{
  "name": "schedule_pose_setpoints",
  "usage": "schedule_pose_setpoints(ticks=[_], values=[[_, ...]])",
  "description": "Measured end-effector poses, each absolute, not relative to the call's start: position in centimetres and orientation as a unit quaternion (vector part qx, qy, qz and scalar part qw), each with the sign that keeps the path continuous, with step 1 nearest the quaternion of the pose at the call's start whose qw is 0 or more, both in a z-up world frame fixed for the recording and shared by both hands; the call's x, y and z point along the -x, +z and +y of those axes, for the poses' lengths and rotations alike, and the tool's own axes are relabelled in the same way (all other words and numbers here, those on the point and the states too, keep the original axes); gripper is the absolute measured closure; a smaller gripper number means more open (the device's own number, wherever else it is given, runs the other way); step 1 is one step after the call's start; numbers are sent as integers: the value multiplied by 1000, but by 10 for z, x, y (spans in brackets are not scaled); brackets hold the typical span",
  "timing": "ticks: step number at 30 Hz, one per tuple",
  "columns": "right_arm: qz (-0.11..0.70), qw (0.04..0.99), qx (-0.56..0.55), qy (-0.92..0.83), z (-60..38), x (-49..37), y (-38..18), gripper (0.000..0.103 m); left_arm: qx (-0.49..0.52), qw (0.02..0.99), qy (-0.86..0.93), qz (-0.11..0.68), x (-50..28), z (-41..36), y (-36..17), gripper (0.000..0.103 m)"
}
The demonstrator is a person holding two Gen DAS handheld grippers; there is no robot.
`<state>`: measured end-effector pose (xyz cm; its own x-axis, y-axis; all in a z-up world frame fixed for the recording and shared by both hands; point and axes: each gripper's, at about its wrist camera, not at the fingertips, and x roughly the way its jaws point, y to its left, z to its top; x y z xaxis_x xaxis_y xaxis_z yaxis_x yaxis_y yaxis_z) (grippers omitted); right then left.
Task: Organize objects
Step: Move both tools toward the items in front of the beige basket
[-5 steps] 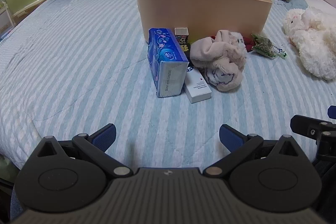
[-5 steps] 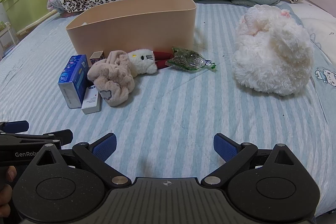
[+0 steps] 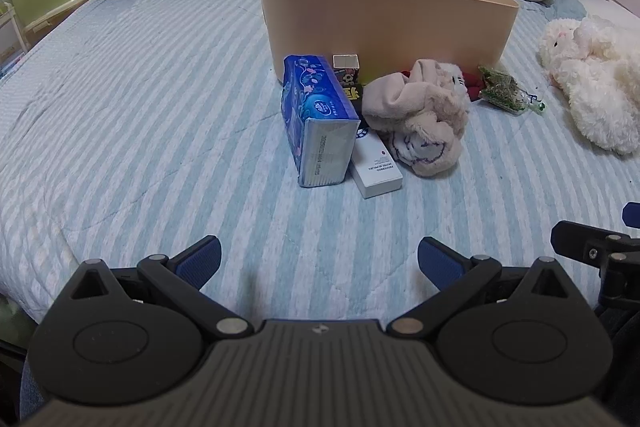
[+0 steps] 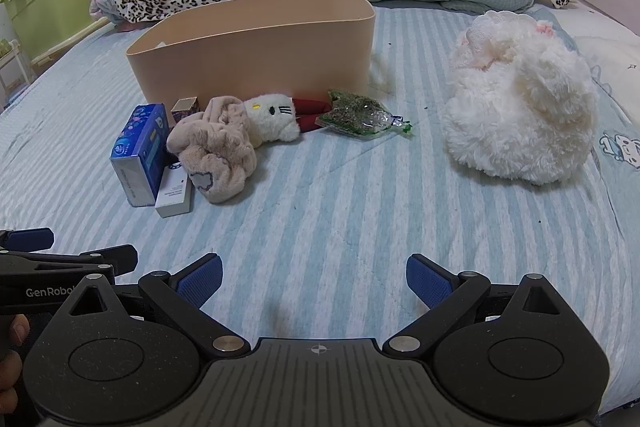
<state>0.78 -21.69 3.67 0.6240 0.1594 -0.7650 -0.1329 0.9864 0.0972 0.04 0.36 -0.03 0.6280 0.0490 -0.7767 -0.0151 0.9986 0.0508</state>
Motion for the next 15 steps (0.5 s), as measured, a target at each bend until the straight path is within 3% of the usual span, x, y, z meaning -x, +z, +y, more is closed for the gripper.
schedule_pose_setpoints(ticks=[15], values=[[432,898,-6,83,-209,-5,53,5,-16,903,21,428,-1,6,8,0]])
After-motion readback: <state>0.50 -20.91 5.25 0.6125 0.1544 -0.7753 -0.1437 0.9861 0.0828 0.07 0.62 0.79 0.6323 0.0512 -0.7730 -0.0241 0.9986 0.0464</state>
